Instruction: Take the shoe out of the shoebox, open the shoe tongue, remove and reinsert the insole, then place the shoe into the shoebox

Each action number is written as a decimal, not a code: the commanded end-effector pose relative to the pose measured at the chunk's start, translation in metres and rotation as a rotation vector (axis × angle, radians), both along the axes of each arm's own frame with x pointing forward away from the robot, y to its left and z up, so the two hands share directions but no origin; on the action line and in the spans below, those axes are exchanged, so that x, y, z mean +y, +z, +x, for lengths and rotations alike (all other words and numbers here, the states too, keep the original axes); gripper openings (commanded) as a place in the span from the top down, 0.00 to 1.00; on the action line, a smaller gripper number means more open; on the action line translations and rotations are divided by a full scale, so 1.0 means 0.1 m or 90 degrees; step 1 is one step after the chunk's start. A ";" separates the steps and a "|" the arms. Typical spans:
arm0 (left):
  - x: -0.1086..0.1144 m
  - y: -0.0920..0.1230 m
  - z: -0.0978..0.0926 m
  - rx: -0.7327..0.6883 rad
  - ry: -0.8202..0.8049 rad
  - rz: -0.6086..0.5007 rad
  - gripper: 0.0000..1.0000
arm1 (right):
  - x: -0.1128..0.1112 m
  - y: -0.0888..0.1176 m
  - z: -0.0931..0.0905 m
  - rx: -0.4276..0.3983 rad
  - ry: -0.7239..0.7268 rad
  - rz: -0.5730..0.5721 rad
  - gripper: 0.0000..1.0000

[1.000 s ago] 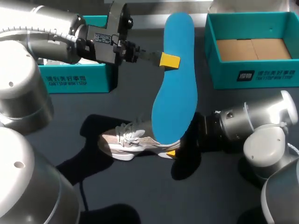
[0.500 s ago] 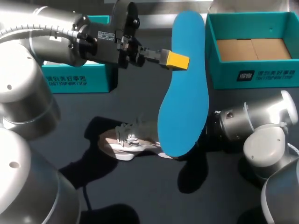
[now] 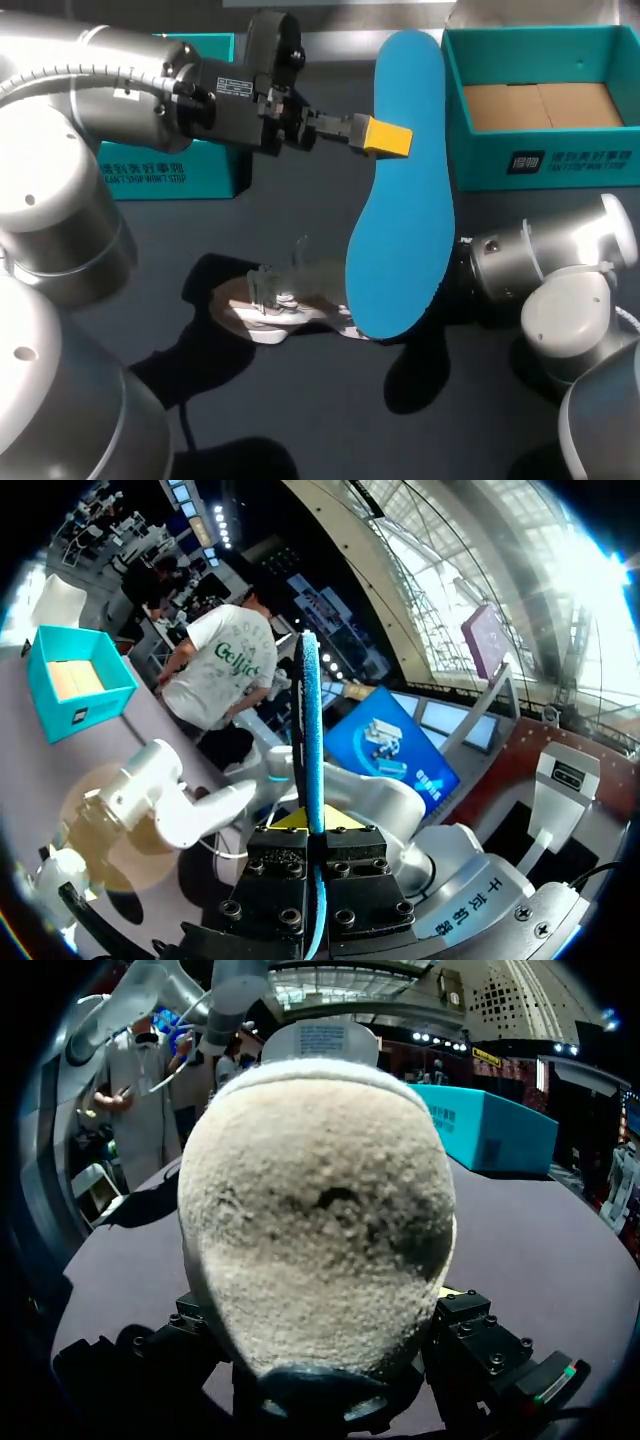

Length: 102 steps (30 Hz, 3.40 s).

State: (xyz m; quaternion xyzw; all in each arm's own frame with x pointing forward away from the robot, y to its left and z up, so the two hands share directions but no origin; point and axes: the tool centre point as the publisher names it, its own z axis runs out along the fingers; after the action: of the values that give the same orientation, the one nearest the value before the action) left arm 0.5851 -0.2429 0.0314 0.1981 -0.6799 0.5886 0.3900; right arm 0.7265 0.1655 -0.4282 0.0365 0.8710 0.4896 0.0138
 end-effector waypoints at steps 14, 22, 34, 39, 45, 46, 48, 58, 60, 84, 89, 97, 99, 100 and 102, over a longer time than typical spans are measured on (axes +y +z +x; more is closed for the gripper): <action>-0.01 -0.01 -0.01 0.001 0.002 -0.001 1.00 | -0.06 0.02 0.03 0.009 -0.022 -0.076 0.00; -0.01 -0.01 -0.01 0.001 0.002 -0.001 1.00 | -0.21 0.08 0.00 0.025 -0.027 -0.141 0.00; -0.01 -0.01 -0.01 0.001 0.002 -0.001 1.00 | -0.25 0.24 -0.04 0.028 -0.023 -0.250 0.00; -0.01 -0.01 -0.01 0.001 0.002 -0.001 1.00 | -0.26 0.34 -0.06 0.025 -0.028 -0.303 0.00; -0.01 -0.01 -0.01 0.001 0.002 -0.001 1.00 | -0.27 0.42 -0.08 0.037 -0.016 -0.380 0.00; -0.01 -0.01 -0.01 0.001 0.002 -0.001 1.00 | -0.28 0.44 -0.08 0.037 -0.018 -0.392 0.00; -0.01 -0.01 -0.01 0.001 0.002 -0.001 1.00 | -0.32 0.46 -0.07 0.043 -0.030 -0.410 0.00; -0.01 -0.01 -0.01 0.001 0.002 -0.001 1.00 | -0.37 0.60 -0.04 0.050 -0.050 -0.555 0.00; -0.01 -0.01 -0.01 0.001 0.002 -0.001 1.00 | -0.36 0.62 -0.05 0.054 -0.040 -0.566 0.00; -0.01 -0.01 -0.01 0.001 0.002 -0.001 1.00 | -0.39 0.62 -0.07 0.064 -0.046 -0.575 0.00; -0.01 -0.01 -0.01 0.001 0.002 -0.001 1.00 | -0.39 0.62 -0.07 0.064 -0.046 -0.575 0.00; -0.01 -0.01 -0.01 0.001 0.002 -0.001 1.00 | -0.39 0.62 -0.07 0.064 -0.046 -0.575 0.00; -0.01 -0.01 -0.01 0.001 0.002 -0.001 1.00 | -0.39 0.62 -0.07 0.064 -0.046 -0.575 0.00; -0.01 -0.01 -0.01 0.001 0.002 -0.001 1.00 | -0.39 0.62 -0.07 0.064 -0.046 -0.575 0.00; -0.01 -0.01 -0.01 0.001 0.002 -0.001 1.00 | -0.39 0.62 -0.07 0.064 -0.046 -0.575 0.00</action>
State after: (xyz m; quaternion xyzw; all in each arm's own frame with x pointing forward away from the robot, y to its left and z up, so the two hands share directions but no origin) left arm 0.5849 -0.2431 0.0312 0.1983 -0.6795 0.5892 0.3897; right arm 0.7204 0.1270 -0.3654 0.0806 0.9951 0.0575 0.0022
